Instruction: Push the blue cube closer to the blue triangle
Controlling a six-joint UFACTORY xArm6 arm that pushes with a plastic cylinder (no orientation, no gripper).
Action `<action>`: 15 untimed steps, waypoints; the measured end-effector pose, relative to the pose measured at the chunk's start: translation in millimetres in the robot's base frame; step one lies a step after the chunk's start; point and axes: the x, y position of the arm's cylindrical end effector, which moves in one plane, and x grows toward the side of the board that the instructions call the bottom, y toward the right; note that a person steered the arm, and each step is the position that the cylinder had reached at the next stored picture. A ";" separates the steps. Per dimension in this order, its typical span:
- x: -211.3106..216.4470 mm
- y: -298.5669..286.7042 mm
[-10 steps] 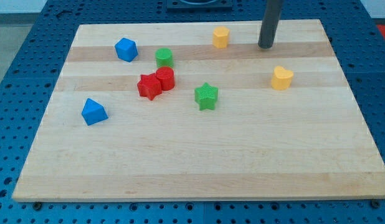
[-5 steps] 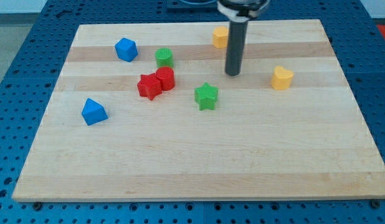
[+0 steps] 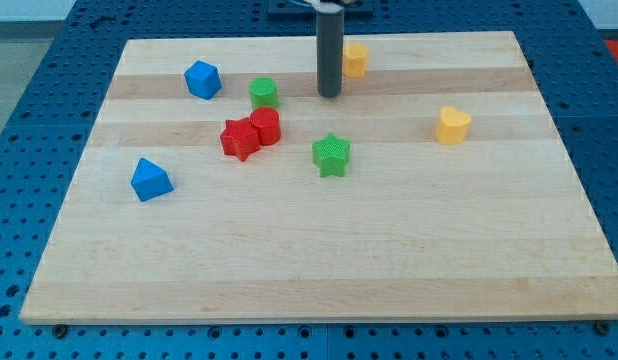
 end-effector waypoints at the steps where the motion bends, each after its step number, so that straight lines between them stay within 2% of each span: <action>1: -41.6 -40.7; 3: -37.4 -148.9; 4: 21.8 -151.5; 5: 33.1 -174.6; 6: 16.5 -170.3; 7: -13.6 -196.5; 8: -22.1 -211.6; 12: -10.7 -212.4; 15: 54.7 -217.8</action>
